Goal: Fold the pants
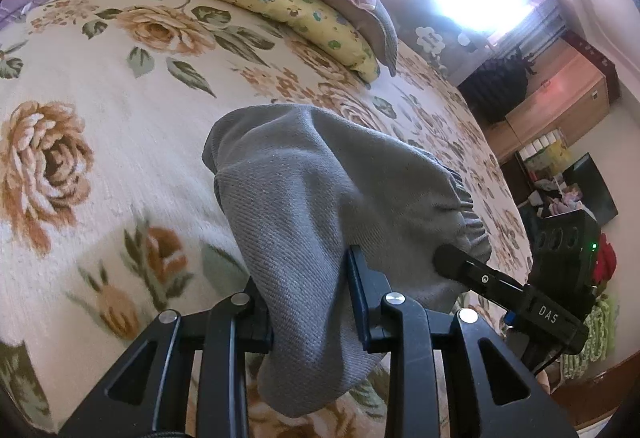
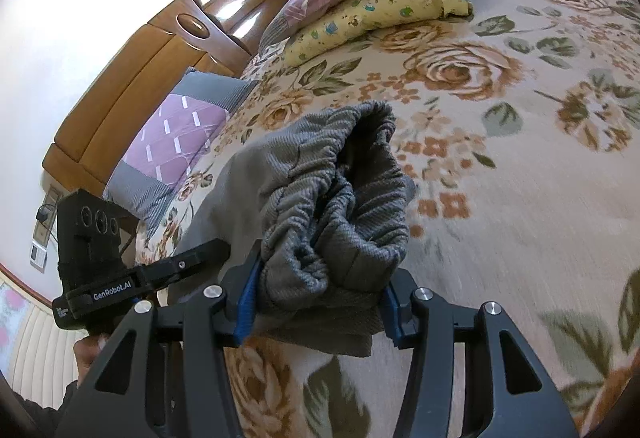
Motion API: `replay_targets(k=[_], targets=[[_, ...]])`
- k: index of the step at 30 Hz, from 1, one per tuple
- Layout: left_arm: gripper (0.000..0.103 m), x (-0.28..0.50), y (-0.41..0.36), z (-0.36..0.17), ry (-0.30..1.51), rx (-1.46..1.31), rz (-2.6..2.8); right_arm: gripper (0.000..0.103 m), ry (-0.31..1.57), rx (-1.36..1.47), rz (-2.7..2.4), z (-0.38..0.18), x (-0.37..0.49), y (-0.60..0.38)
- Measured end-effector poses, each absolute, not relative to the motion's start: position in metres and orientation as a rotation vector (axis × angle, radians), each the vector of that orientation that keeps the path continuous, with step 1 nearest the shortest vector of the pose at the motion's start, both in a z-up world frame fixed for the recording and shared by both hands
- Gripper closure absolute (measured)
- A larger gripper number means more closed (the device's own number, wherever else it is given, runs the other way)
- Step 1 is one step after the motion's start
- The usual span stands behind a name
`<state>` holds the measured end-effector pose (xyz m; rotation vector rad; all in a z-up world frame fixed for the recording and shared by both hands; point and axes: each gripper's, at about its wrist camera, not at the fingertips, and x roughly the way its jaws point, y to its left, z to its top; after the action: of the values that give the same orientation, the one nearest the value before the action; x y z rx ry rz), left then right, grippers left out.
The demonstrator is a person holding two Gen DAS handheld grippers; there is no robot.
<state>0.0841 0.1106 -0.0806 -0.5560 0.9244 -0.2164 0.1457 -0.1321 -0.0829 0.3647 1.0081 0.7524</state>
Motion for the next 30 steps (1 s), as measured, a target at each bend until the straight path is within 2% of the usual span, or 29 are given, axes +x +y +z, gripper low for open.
replay_targets(k=[23,30], targets=[[0.074,0.127,0.099,-0.097,0.948,-0.548,-0.284,0.051,0.999,0.437,0.671,-0.095,0.175,-0.150],[0.072,0.126,0.098,-0.120,0.998,-0.564,-0.277,0.050,1.085,0.461,0.632,-0.126,0.180,-0.154]])
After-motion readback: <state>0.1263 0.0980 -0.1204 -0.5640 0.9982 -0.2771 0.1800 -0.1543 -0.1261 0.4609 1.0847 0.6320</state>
